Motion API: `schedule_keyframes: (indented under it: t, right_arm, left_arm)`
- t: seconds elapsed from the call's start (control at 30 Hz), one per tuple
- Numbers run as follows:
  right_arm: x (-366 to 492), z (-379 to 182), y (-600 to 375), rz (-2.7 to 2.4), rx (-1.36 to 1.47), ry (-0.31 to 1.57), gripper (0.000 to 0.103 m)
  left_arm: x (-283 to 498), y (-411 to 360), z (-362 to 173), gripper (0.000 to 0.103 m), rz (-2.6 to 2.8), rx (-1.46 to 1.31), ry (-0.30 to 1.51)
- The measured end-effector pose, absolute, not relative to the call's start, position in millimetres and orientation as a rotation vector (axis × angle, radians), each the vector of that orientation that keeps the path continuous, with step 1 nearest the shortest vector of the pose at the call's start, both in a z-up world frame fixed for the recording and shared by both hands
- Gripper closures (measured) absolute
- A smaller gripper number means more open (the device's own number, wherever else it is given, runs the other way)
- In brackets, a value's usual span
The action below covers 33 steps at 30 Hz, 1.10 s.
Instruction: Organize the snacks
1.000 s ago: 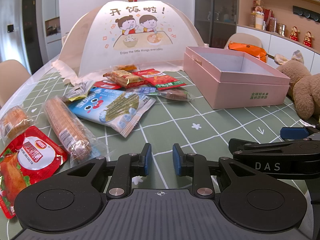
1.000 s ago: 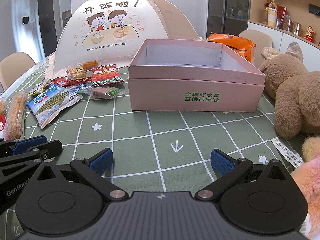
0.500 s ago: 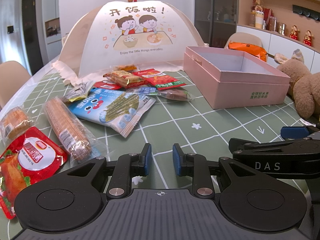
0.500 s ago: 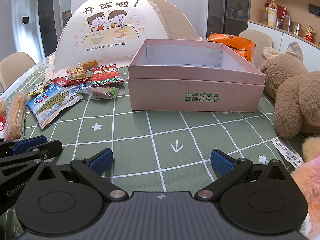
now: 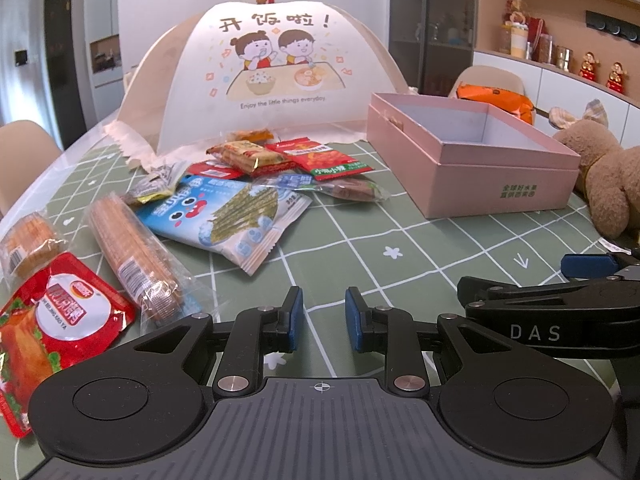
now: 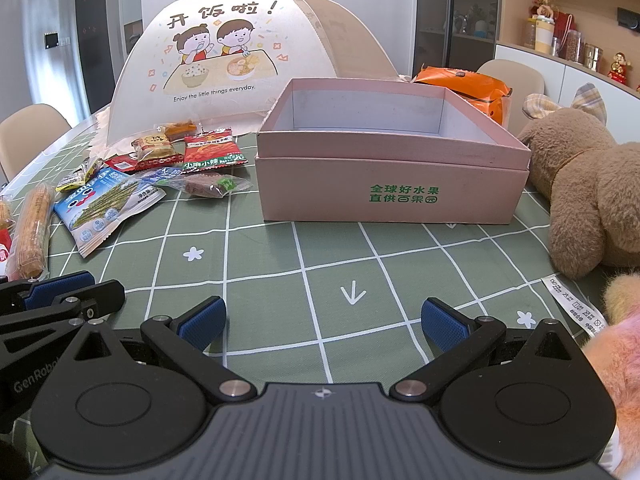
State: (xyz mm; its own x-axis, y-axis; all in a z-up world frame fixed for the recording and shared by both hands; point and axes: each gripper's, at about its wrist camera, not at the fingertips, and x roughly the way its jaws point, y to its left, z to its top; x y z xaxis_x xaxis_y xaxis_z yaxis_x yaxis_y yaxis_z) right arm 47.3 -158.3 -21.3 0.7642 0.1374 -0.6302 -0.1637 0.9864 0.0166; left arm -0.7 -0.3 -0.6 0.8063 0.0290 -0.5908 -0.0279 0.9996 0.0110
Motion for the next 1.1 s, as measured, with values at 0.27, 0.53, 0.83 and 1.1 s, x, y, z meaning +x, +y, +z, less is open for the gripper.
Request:
schedule_keyframes:
  t: [0.27,0.53,0.83,1.1]
  right_arm:
    - [47.4,-21.5,-158.0,0.164,-0.04,0.682,0.0]
    - [47.9,-21.2,-158.3,0.167,-0.041,0.681,0.0]
    - [57.8,-7.6,-161.8,0.267,-0.105,0.85,0.0]
    - [60.0,0.0,-155.6,0.324,-0.159,0.963,0.0]
  left_arm:
    - [-0.7,-0.3,-0.6,0.075,0.03,0.002,0.632]
    - [-0.8,0.0,-0.6,0.075,0.03,0.0,0.632]
    - [-1.7,14.2,10.9,0.075,-0.04,-0.082,0.72]
    - [-30.7,105.4,71.1,0.075,0.075,-0.241,0.667]
